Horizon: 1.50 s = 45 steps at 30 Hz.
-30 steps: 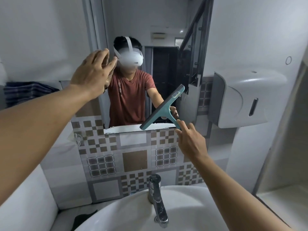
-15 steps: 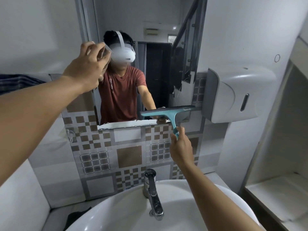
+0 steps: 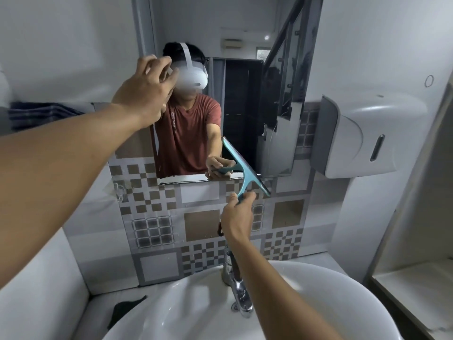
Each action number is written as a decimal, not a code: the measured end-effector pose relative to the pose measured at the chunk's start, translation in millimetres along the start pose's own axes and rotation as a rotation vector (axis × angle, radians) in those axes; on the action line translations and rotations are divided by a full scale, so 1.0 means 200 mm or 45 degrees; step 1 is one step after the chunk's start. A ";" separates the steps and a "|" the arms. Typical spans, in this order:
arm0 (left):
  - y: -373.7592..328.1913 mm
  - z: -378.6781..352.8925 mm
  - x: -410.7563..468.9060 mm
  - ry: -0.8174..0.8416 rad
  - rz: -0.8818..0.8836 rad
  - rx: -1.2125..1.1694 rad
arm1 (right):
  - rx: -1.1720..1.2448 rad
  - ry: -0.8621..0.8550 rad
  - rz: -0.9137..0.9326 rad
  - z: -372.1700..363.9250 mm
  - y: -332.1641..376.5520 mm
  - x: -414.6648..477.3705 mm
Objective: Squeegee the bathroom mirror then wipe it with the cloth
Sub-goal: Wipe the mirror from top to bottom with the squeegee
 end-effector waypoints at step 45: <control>-0.07 -0.03 -0.04 -0.090 0.041 -0.026 | -0.862 0.200 0.247 -0.12 -0.21 -0.18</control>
Point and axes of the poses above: each hand's wrist, its own x-axis towards the middle knuckle, its own z-axis out of the back of the hand, y = z × x, the point moved 1 cm from there along x, towards the middle knuckle, and after that the axes turned 12 degrees about -z, right-handed, at the moved point
